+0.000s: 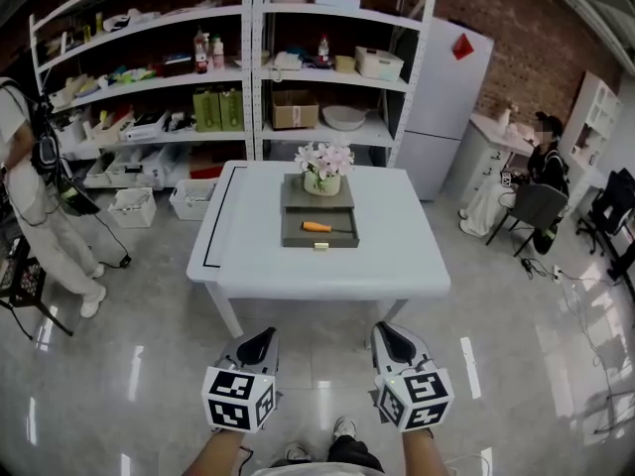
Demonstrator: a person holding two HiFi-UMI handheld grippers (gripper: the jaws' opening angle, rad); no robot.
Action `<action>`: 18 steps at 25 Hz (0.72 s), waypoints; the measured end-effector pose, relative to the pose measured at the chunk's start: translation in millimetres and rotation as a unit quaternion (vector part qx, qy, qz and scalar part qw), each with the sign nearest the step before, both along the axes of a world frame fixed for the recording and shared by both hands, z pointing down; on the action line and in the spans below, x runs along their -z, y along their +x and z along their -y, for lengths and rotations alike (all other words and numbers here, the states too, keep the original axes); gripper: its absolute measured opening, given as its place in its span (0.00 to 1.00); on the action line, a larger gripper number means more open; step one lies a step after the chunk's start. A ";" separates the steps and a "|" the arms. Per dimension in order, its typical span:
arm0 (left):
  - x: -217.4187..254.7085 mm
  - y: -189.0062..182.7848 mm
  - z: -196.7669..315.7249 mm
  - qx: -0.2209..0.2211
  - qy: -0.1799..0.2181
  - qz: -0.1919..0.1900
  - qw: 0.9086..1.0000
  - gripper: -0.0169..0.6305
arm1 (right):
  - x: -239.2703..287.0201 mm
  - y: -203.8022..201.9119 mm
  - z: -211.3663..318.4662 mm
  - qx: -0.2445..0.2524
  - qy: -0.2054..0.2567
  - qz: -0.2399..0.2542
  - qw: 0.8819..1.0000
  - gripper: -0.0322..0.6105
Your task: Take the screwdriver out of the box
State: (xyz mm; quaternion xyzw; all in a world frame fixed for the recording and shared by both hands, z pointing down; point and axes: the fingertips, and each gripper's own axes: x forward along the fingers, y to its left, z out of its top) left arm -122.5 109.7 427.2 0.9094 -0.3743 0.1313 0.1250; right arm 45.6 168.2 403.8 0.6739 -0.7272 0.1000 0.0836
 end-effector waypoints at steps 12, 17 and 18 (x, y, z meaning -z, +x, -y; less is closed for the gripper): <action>-14.4 19.0 52.9 0.022 -0.001 0.014 1.000 0.04 | -13.2 19.5 66.6 0.027 0.007 0.012 1.000 0.16; -17.7 41.7 91.1 0.032 -0.005 0.017 0.999 0.04 | -17.3 36.7 107.8 0.044 0.003 0.014 0.999 0.16; -17.6 47.4 99.3 0.034 -0.006 0.018 0.999 0.04 | -18.1 41.3 116.7 0.047 0.002 0.014 0.999 0.16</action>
